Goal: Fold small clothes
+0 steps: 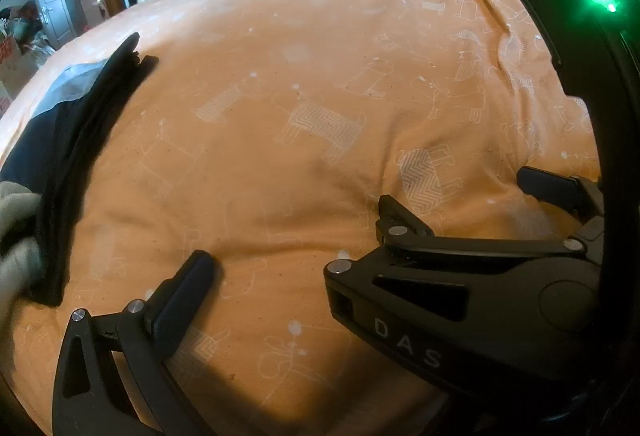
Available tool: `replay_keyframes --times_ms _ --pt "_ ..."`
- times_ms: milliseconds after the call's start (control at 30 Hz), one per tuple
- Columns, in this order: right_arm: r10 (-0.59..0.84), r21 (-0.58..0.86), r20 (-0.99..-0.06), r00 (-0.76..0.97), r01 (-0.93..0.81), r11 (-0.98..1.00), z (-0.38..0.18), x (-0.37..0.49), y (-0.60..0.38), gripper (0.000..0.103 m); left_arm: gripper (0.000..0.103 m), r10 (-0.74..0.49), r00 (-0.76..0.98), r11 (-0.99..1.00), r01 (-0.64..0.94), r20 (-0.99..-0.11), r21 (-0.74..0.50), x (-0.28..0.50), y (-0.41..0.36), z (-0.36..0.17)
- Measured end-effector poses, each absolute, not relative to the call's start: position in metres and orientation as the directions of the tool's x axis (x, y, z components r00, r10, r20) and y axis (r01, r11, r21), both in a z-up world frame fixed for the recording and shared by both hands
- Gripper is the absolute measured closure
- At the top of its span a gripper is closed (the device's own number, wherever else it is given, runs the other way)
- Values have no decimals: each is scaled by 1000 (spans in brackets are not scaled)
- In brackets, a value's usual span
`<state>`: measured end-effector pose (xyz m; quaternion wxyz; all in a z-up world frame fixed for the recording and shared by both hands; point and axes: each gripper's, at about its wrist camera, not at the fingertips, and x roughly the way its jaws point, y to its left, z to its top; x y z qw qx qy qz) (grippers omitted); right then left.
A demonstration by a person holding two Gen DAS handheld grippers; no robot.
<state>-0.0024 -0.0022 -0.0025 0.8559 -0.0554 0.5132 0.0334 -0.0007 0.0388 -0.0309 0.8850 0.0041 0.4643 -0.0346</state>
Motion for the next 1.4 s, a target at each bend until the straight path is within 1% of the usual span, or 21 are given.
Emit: replay_keyframes --times_ms 1400 --pt "-1 -63 -880 474 -115 991 -3 -1 -1 0 0 -58 567 998 65 -822 -26 0 41 -30"
